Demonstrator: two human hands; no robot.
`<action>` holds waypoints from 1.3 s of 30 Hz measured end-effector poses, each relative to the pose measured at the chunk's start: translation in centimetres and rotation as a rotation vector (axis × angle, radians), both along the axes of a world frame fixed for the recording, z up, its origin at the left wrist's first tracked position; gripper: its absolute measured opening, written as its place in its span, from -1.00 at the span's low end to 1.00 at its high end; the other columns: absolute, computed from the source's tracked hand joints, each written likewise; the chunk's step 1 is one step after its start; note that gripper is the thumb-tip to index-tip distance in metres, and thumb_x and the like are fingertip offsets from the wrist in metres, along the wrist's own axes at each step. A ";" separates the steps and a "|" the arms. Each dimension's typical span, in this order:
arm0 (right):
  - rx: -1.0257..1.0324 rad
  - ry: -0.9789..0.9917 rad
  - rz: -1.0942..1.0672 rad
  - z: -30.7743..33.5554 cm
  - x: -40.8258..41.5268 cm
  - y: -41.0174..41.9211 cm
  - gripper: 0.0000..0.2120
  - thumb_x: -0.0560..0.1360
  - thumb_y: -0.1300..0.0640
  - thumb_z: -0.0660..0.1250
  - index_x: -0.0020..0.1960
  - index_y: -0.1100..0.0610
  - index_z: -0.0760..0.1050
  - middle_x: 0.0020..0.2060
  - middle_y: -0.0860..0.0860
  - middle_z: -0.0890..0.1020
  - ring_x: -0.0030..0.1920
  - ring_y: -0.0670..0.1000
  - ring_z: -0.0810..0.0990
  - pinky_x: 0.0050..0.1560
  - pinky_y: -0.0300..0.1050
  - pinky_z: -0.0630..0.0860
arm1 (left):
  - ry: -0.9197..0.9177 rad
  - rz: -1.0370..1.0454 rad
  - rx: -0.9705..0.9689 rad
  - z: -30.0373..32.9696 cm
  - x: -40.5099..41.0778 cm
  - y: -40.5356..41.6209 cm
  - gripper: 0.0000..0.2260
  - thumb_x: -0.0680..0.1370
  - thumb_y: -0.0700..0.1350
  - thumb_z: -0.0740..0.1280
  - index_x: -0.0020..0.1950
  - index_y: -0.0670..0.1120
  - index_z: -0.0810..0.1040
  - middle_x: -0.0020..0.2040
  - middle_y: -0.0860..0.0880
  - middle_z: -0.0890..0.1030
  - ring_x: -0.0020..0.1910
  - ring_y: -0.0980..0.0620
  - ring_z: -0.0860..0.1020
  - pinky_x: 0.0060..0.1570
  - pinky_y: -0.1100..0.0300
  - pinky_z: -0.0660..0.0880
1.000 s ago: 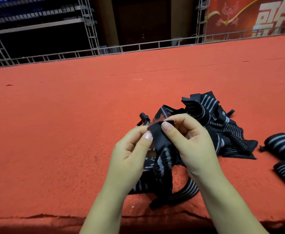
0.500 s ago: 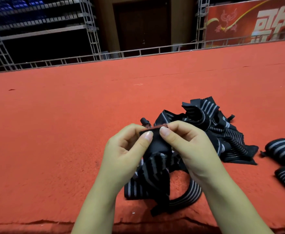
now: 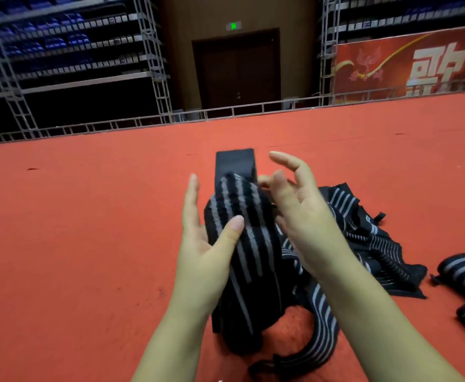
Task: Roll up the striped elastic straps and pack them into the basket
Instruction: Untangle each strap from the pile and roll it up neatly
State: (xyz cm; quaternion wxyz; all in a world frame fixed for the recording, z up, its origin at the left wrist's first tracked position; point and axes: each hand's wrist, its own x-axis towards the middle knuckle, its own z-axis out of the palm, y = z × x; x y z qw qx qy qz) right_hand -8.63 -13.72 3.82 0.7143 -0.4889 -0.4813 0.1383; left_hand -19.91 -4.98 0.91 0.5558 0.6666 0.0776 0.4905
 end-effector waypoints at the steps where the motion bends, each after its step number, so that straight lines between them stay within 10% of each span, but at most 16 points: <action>1: -0.081 -0.086 0.016 -0.6 0.0 -0.2 -0.47 0.41 -0.30 0.20 0.36 -0.24 0.28 0.16 0.10 0.61 0.14 0.02 0.61 0.18 -0.05 0.53 | -0.044 0.003 -0.002 0.8 0.0 0.2 -0.31 0.47 -0.07 0.44 0.37 0.50 0.20 0.33 -0.07 0.55 0.26 -0.05 0.56 0.27 -0.15 0.47; 7: -0.144 -0.067 0.189 -4.4 -1.2 0.0 -0.28 0.56 0.03 0.23 0.52 -0.19 -0.16 0.17 -0.47 0.50 0.26 -0.34 0.45 0.19 -0.44 0.38 | -0.106 -0.101 -0.058 6.6 1.0 2.4 -0.44 0.60 -0.37 0.22 0.41 0.22 0.33 0.19 -0.06 0.64 0.07 -0.02 0.65 0.01 0.08 0.61; 12: 0.021 -0.148 -0.036 -2.7 -1.5 1.6 -0.30 0.58 0.07 0.18 0.36 -0.58 -0.11 0.42 -0.06 0.40 0.38 -0.11 0.41 0.42 0.05 0.33 | -0.080 -0.129 -0.195 9.1 2.6 3.7 -0.53 0.61 -0.35 0.20 0.42 0.08 0.40 0.12 -0.09 0.66 -0.09 0.06 0.68 -0.20 0.20 0.60; 17: 0.301 0.127 -0.122 2.1 -1.2 4.0 -0.35 0.62 0.28 0.18 0.42 -0.37 0.05 0.06 0.01 0.65 0.13 -0.01 0.62 0.25 0.04 0.50 | 0.008 -0.054 0.088 8.5 2.3 4.7 -0.28 0.54 -0.01 0.34 0.57 0.21 -0.02 0.08 -0.01 0.66 0.11 0.02 0.62 0.20 0.00 0.54; 22: 0.312 0.406 -0.110 6.0 1.1 6.6 -0.32 0.62 0.29 0.16 0.54 -0.19 -0.06 0.04 0.11 0.60 0.05 0.02 0.63 0.16 0.04 0.57 | 0.165 -0.057 0.187 3.4 0.8 4.2 -0.09 0.50 -0.14 0.45 0.56 0.28 -0.12 0.28 0.49 0.37 0.30 0.37 0.43 0.31 0.31 0.38; 27: 0.046 0.387 -0.045 4.0 2.2 7.1 -0.38 0.63 0.22 0.20 0.55 -0.13 0.03 0.01 0.03 0.62 -0.18 -0.11 0.66 -0.26 -0.19 0.61 | 0.208 -0.119 0.102 1.8 -0.1 5.2 -0.08 0.46 -0.20 0.45 0.47 0.47 -0.03 0.47 0.10 0.39 0.34 0.07 0.49 0.32 -0.11 0.44; 33: -0.132 0.241 0.224 1.0 2.1 5.0 -0.48 0.58 0.13 0.27 0.48 -0.15 0.23 0.15 0.04 0.59 -0.03 -0.01 0.69 -0.12 -0.14 0.61 | 0.148 -0.259 -0.085 1.8 0.0 5.8 -0.13 0.48 -0.35 0.36 0.51 0.36 0.03 0.30 0.00 0.57 0.20 -0.05 0.61 0.00 0.07 0.60; 39: 0.014 0.316 0.153 1.3 3.2 5.5 -0.65 0.60 0.30 0.19 0.31 0.01 0.46 -0.04 0.06 0.63 -0.18 -0.02 0.68 -0.24 -0.15 0.60 | 0.175 0.091 0.167 -0.1 0.7 6.1 -0.44 0.50 -0.14 0.44 0.34 0.39 0.39 0.30 0.05 0.55 0.28 0.09 0.53 0.30 0.03 0.48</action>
